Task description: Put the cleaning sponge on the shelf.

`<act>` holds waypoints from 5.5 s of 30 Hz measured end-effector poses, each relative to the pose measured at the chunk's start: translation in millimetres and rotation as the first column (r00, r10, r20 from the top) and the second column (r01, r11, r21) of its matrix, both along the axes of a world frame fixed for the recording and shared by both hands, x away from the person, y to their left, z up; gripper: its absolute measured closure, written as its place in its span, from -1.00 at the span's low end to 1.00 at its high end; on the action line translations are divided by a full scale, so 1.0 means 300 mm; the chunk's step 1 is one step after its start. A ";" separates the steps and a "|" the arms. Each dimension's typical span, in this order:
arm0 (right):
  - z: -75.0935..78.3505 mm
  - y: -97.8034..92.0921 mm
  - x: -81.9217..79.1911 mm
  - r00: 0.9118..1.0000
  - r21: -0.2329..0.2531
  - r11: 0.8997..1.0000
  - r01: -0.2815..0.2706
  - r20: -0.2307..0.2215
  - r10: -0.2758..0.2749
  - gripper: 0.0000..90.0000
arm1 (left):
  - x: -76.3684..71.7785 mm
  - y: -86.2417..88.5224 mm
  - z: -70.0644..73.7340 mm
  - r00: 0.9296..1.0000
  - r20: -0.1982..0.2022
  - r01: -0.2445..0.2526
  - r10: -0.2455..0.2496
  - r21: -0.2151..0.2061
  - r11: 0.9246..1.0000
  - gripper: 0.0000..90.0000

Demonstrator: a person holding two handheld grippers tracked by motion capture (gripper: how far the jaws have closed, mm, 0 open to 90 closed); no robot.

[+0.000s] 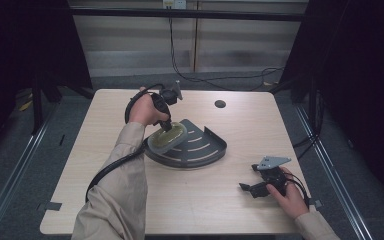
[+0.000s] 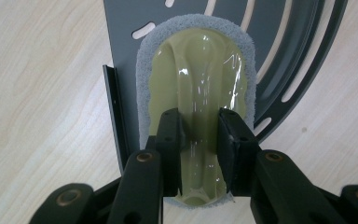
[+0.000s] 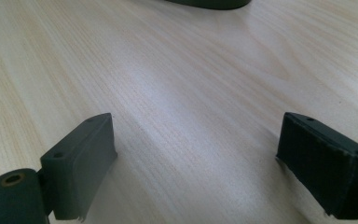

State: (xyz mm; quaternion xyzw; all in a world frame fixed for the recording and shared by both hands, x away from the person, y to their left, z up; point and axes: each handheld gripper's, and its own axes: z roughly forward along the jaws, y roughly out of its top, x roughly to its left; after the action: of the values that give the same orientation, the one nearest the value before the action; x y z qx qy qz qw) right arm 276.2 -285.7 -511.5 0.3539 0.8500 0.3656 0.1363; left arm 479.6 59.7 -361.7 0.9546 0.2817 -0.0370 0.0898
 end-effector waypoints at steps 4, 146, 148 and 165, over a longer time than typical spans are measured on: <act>0.000 0.000 0.000 1.000 -0.002 1.000 0.001 0.001 -0.001 -0.77 | 0.003 -0.007 -0.009 1.000 0.005 0.006 -0.006 0.007 1.000 0.59; 0.000 0.000 0.000 1.000 0.001 1.000 0.000 0.001 0.000 -0.77 | 0.001 0.046 -0.182 0.979 0.061 -0.189 0.194 -0.069 0.979 0.04; 0.000 0.000 0.000 1.000 0.000 1.000 0.001 0.001 -0.001 -0.77 | -0.002 0.046 -0.179 0.977 0.066 -0.196 0.202 -0.077 0.978 0.00; 0.000 0.000 0.000 1.000 -0.001 1.000 0.001 0.001 -0.001 -0.77 | -0.028 0.085 -0.136 0.970 0.080 -0.218 0.228 -0.120 0.969 -0.38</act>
State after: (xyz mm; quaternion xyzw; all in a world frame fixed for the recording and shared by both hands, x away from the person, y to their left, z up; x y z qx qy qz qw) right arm 276.2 -285.7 -511.6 0.3540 0.8499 0.3654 0.1371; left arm 471.1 85.2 -402.4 0.9111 0.3803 0.0022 0.1590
